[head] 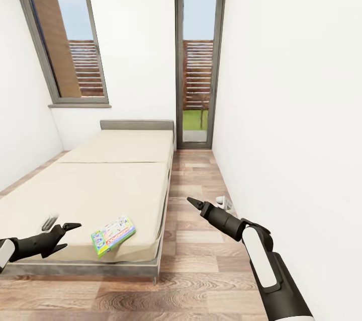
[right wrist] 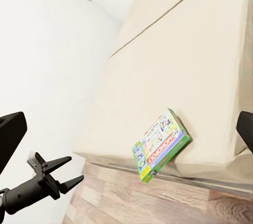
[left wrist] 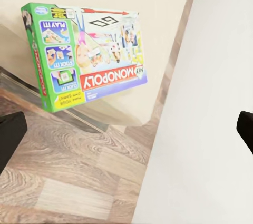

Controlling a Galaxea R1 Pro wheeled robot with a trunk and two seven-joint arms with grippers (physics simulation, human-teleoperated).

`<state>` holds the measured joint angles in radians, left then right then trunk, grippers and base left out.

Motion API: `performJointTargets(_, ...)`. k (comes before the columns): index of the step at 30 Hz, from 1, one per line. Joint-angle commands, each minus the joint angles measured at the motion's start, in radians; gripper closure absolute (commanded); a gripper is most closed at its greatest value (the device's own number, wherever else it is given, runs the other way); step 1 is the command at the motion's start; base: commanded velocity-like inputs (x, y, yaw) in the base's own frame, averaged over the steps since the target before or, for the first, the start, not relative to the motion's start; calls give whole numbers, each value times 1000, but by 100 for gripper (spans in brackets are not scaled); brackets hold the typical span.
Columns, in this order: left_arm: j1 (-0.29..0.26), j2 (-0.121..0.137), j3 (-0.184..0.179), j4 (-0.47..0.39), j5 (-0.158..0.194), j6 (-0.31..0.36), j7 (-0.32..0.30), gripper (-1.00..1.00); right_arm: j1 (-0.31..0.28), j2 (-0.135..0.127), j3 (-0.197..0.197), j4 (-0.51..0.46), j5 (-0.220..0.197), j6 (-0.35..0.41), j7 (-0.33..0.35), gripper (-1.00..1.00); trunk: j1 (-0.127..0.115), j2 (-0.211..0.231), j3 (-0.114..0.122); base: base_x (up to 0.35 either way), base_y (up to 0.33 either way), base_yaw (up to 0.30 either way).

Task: Put all the toys in the child's room - the three board games (two on the bed and one on the table), the two jigsaw puzzles on the table, and the tennis ball on the table - inside the toy box on the table in the child's room.

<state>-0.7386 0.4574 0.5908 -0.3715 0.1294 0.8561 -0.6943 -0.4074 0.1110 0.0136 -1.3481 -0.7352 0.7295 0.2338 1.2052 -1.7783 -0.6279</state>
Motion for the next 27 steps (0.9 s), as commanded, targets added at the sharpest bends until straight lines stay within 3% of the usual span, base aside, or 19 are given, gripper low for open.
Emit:
performJointTargets(1,-1,0,4,0,2,6,-1,-100,-1,1,-1,0,2,4,3,-100,4,-8,-4,0,0,0)
performJointTargets(27,-1,0,15,0,4,10,-2,-100,-1,3,0,19,2,1,2,-100,104,-190,-86,0,0,0)
